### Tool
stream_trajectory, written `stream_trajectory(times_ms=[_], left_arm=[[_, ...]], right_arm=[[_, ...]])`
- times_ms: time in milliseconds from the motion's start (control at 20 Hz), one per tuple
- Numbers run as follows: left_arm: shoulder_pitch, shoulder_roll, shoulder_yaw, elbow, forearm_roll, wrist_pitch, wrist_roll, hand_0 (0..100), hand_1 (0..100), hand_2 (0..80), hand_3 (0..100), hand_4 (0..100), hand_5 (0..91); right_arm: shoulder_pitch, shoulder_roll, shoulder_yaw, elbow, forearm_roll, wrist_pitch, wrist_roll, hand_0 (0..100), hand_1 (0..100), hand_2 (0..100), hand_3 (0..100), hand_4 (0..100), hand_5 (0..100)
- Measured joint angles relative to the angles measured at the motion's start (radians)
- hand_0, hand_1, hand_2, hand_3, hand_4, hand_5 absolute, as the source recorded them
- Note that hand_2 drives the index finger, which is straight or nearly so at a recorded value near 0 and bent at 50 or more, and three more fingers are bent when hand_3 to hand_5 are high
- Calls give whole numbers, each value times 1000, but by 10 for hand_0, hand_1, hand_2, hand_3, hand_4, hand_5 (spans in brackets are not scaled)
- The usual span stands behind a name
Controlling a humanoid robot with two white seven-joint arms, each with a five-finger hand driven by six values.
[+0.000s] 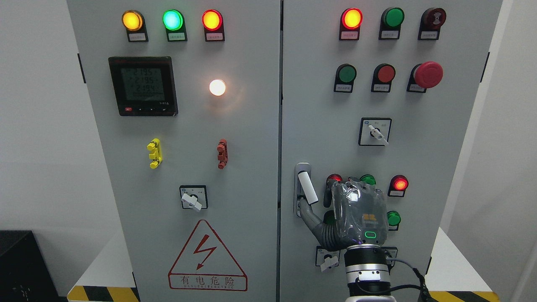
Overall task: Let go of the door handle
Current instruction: 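Rotate the handle lever sideways toward horizontal with the right hand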
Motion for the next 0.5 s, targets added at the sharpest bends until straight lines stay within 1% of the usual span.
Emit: stream_trajectory(times_ms=[501], left_arm=[[0, 0, 0, 0, 0, 4, 0, 0, 0, 45, 97, 0, 0]], right_arm=[[5, 1, -4, -8, 0, 0, -3, 358, 478, 752, 946, 747, 685]])
